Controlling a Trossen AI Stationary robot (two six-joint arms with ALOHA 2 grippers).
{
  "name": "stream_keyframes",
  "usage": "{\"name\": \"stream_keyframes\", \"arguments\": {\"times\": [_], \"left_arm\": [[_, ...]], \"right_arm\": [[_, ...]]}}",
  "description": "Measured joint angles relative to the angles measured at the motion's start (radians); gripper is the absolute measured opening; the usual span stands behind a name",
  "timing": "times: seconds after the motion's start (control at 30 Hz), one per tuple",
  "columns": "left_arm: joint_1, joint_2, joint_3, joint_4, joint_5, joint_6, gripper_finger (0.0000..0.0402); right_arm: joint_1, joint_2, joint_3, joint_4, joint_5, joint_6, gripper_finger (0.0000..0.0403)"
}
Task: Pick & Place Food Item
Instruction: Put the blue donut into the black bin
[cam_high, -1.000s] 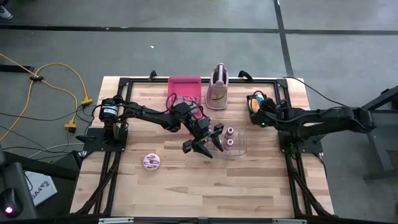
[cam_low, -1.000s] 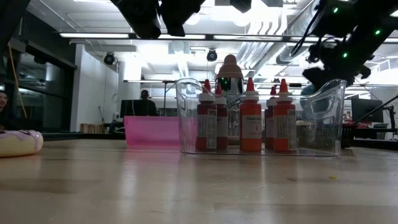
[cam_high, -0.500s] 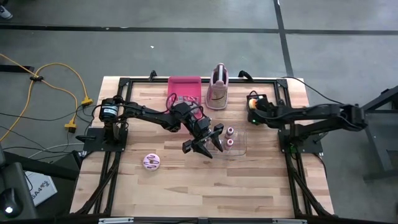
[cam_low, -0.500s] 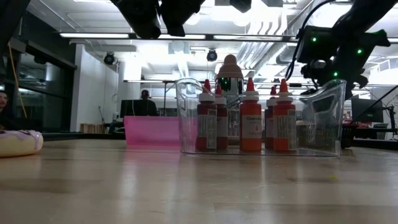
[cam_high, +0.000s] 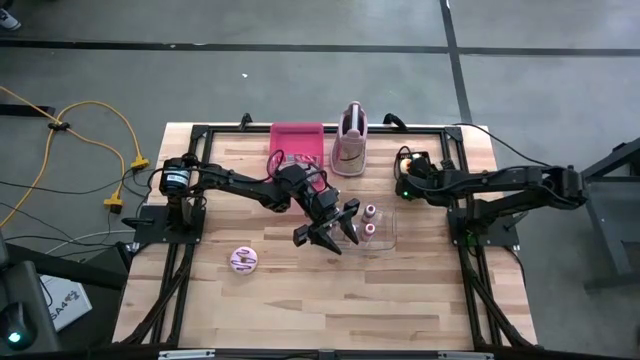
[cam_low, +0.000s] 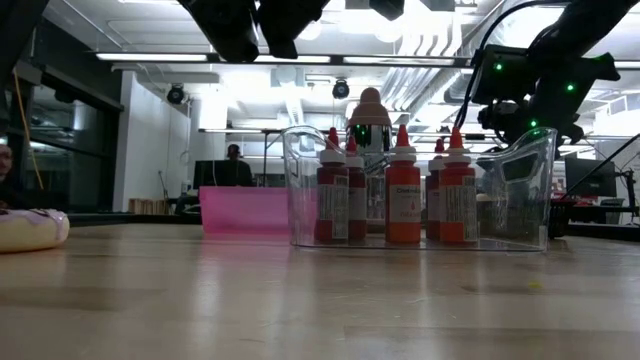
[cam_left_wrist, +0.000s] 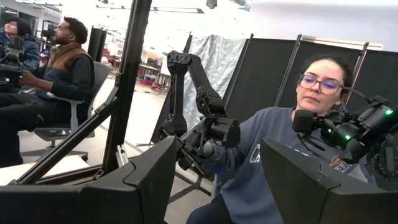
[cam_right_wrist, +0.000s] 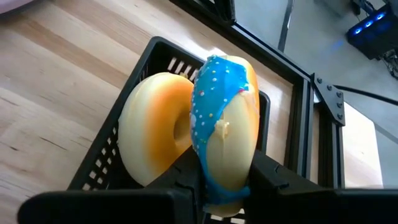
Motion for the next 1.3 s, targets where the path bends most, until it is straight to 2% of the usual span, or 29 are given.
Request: {"name": "stream_keyframes", "arguments": {"times": [0.63, 0.73, 1.0, 1.3], "left_arm": [[-0.004, 0.0, 0.0, 0.0, 0.009, 0.0, 0.0227], [-0.005, 0.0, 0.0, 0.0, 0.009, 0.0, 0.0227], [-0.013, 0.0, 0.0, 0.0, 0.032, -0.008, 0.0227], [-0.016, 0.0, 0.0, 0.0, 0.036, -0.008, 0.0227]], "right_arm": [[0.0, 0.0, 0.0, -0.007, -0.01, 0.0, 0.007], [0.0, 0.0, 0.0, -0.011, -0.021, 0.0, 0.0089], [0.0, 0.0, 0.0, -0.012, -0.006, 0.0, 0.0174], [0.0, 0.0, 0.0, -0.001, 0.002, 0.0, 0.0201]]}}
